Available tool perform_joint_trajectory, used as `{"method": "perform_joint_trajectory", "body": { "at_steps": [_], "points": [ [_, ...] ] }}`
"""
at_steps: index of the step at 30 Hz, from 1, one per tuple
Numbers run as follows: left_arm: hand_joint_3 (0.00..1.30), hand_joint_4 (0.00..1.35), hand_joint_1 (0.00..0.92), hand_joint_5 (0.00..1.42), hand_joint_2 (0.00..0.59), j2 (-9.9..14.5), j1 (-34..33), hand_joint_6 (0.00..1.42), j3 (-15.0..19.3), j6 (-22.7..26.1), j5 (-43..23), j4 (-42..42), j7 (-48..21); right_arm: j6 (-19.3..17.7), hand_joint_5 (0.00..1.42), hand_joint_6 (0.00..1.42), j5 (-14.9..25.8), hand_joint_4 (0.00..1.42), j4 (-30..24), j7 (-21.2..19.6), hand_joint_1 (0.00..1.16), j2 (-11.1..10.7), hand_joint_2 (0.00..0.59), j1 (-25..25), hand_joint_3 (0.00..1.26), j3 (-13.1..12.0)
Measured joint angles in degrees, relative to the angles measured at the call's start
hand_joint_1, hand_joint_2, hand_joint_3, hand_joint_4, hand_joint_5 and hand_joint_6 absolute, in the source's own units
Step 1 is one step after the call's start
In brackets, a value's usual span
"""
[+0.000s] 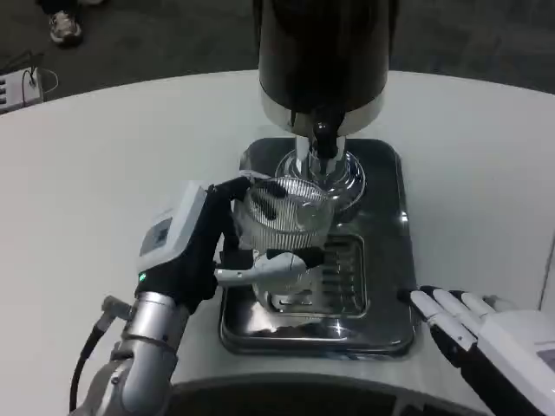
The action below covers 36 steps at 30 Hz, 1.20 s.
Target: Grasp the cup under the faucet to collect the drink, then remove the cup.
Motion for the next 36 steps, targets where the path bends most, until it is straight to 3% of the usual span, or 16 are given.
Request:
{"method": "perform_joint_trajectory", "body": {
  "at_steps": [9, 14, 21, 27, 32, 36],
  "points": [
    [0.87, 0.94, 0.536, 1.13, 0.0, -1.0, -3.3, 0.73, -3.3, 0.0, 0.3, 3.2, 1.4, 0.0, 0.0, 0.0, 2.0, 0.0, 0.0, 0.0, 0.48, -1.3, 0.448, 0.8, 0.02, -1.9],
    [0.75, 0.7, 0.43, 0.96, 0.002, -0.8, -3.7, 0.6, -4.3, 0.4, 0.3, 3.2, 1.4, 0.0, 0.0, 0.0, 3.0, 0.0, 0.0, -0.4, 0.48, -1.5, 0.448, 1.6, 0.02, -2.5],
    [0.67, 0.52, 0.277, 0.82, 0.018, 0.6, -3.9, 0.53, -4.9, 1.6, 0.3, 3.1, 1.1, 0.0, 0.0, 0.0, 3.8, 0.0, 0.5, -0.8, 0.47, -1.6, 0.448, 1.5, 0.04, -2.6],
    [0.61, 0.43, 0.244, 0.73, 0.015, 1.8, -3.9, 0.5, -4.9, 2.0, 0.1, 3.0, 1.1, 0.2, 0.0, 0.0, 4.5, 0.0, 1.6, -0.9, 0.47, -1.9, 0.448, 0.0, 0.04, -2.5],
    [0.42, 0.3, 0.208, 0.62, 0.004, 2.0, -3.9, 0.45, -4.9, 2.0, -0.1, 3.0, 0.8, 0.3, 0.0, 0.0, 4.7, 0.0, 2.4, -0.9, 0.47, -2.0, 0.448, -0.7, 0.04, -2.2],
    [0.25, 0.14, 0.177, 0.44, 0.001, 2.2, -4.1, 0.39, -5.0, 2.0, -0.6, 3.1, -2.3, 0.9, 0.0, 0.0, 4.9, 0.0, 3.3, -0.9, 0.47, -2.3, 0.448, -1.5, 0.05, -2.1]
  ]
}}
